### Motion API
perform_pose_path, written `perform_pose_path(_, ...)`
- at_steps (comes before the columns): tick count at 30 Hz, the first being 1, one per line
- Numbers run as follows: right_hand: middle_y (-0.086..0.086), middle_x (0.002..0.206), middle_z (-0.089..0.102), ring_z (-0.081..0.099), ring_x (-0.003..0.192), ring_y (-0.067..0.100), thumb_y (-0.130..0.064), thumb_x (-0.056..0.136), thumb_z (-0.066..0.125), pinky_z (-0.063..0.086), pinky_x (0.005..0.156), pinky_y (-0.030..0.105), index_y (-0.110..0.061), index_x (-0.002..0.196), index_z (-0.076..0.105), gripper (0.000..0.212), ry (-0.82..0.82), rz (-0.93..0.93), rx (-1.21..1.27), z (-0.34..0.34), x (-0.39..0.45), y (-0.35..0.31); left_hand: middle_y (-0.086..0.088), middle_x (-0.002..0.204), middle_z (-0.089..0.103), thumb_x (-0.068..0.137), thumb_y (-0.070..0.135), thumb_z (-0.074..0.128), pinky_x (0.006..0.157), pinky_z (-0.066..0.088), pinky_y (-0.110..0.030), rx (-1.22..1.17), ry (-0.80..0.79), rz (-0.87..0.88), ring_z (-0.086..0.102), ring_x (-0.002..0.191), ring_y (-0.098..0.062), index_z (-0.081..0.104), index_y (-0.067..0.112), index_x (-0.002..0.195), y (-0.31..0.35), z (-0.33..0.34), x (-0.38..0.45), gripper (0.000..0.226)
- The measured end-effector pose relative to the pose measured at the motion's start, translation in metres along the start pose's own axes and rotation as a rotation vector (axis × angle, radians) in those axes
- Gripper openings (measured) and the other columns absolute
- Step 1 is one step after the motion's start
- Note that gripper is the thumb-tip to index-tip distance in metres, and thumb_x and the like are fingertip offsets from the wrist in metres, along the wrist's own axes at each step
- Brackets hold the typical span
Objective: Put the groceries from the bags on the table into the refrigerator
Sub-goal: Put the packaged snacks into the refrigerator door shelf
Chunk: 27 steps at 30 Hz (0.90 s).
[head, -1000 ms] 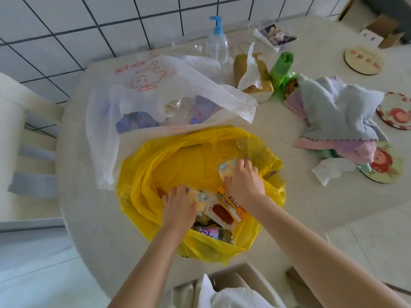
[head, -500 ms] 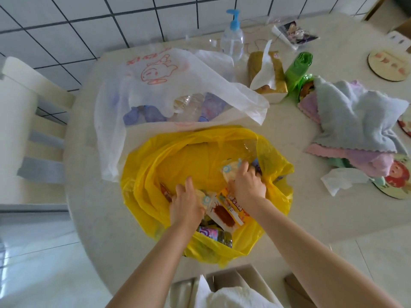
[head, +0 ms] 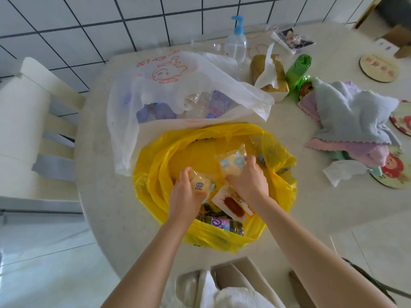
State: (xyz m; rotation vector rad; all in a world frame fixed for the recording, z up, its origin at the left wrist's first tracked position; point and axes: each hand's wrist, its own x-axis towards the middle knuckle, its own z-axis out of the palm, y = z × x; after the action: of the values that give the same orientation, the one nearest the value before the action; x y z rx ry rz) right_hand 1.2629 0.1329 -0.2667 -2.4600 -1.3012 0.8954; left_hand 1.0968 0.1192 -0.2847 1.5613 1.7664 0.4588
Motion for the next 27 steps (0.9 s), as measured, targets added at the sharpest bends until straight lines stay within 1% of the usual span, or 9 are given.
perform_pose_path(3, 0.005, 0.122, 0.058, 0.059, 0.104, 0.026, -0.036, 0.076, 0.076, 0.054, 0.074, 0.037, -0.017, 0.131, 0.037, 0.069, 0.08, 0.018, 0.167, -0.012, -0.03, 0.0, 0.007, 0.107, 0.061, 0.071, 0.026, 0.085, 0.063, 0.048, -0.01, -0.142, 0.016, 0.006, 0.062, 0.092, -0.01, 0.049, 0.018, 0.12, 0.006, -0.019, -0.01, 0.062)
perform_pose_path(5, 0.004, 0.122, 0.058, 0.058, 0.104, 0.024, -0.035, 0.076, 0.077, 0.047, 0.071, 0.031, -0.017, 0.131, 0.039, 0.069, 0.111, 0.04, 0.29, -0.019, -0.05, 0.001, 0.017, 0.098, 0.056, 0.069, 0.026, 0.086, 0.063, 0.044, -0.006, -0.265, 0.005, -0.016, 0.056, 0.086, 0.001, 0.051, 0.021, 0.111, 0.011, -0.032, -0.015, 0.055)
perform_pose_path(8, 0.001, 0.116, 0.06, 0.057, 0.094, 0.017, -0.032, 0.074, 0.08, 0.044, 0.063, 0.021, -0.018, 0.13, 0.043, 0.069, 0.14, 0.058, 0.446, -0.027, -0.078, 0.005, 0.021, 0.101, 0.053, 0.066, 0.025, 0.088, 0.071, 0.053, -0.018, -0.452, -0.002, -0.062, 0.057, 0.091, 0.002, 0.053, 0.026, 0.106, 0.018, -0.048, -0.024, 0.054)
perform_pose_path(10, -0.004, 0.107, 0.058, 0.054, 0.084, 0.01, -0.029, 0.073, 0.081, 0.039, 0.052, 0.01, -0.019, 0.129, 0.044, 0.068, 0.141, 0.055, 0.513, -0.031, -0.098, 0.009, 0.013, 0.106, 0.057, 0.065, 0.024, 0.089, 0.07, 0.06, -0.029, -0.57, 0.007, -0.098, 0.063, 0.095, -0.008, 0.054, 0.027, 0.107, 0.022, -0.055, -0.033, 0.055)
perform_pose_path(11, -0.006, 0.104, 0.057, 0.054, 0.081, 0.007, -0.028, 0.072, 0.082, 0.039, 0.05, 0.009, -0.019, 0.127, 0.044, 0.067, 0.14, 0.042, 0.543, -0.032, -0.107, 0.012, 0.008, 0.109, 0.059, 0.065, 0.022, 0.089, 0.07, 0.061, -0.032, -0.617, 0.016, -0.102, 0.065, 0.096, -0.012, 0.053, 0.026, 0.108, 0.023, -0.057, -0.039, 0.056)
perform_pose_path(16, -0.02, 0.091, 0.053, 0.055, 0.079, -0.002, -0.025, 0.071, 0.083, 0.041, 0.056, 0.012, -0.027, 0.113, 0.044, 0.058, 0.125, -0.027, 0.607, -0.031, -0.148, 0.028, -0.002, 0.111, 0.062, 0.065, 0.015, 0.089, 0.062, 0.059, -0.027, -0.692, 0.057, -0.09, 0.07, 0.09, -0.015, 0.053, 0.02, 0.112, 0.019, -0.065, -0.085, 0.06)
perform_pose_path(22, -0.02, 0.09, 0.054, 0.056, 0.078, 0.006, -0.026, 0.071, 0.082, 0.039, 0.054, 0.011, -0.027, 0.114, 0.045, 0.057, 0.054, -0.156, 0.549, -0.014, -0.206, 0.056, -0.007, 0.105, 0.066, 0.066, 0.011, 0.088, 0.06, 0.057, -0.024, -0.74, 0.156, -0.107, 0.07, 0.083, -0.015, 0.054, 0.024, 0.103, -0.008, -0.065, -0.166, 0.052)
perform_pose_path(25, -0.022, 0.089, 0.055, 0.055, 0.078, 0.0, -0.025, 0.072, 0.082, 0.041, 0.055, 0.009, -0.026, 0.112, 0.045, 0.055, 0.023, -0.222, 0.541, -0.005, -0.236, 0.078, -0.006, 0.104, 0.067, 0.067, 0.008, 0.086, 0.064, 0.056, -0.027, -0.787, 0.221, -0.155, 0.069, 0.08, -0.012, 0.053, 0.026, 0.101, -0.028, -0.062, -0.217, 0.05)
perform_pose_path(27, -0.02, 0.092, 0.058, 0.059, 0.081, 0.003, -0.021, 0.071, 0.082, 0.045, 0.061, 0.014, -0.026, 0.11, 0.045, 0.054, 0.0, -0.244, 0.565, 0.003, -0.255, 0.091, -0.005, 0.105, 0.066, 0.068, 0.006, 0.085, 0.066, 0.056, -0.026, -0.815, 0.26, -0.203, 0.069, 0.082, -0.012, 0.053, 0.026, 0.1, -0.042, -0.061, -0.253, 0.05)
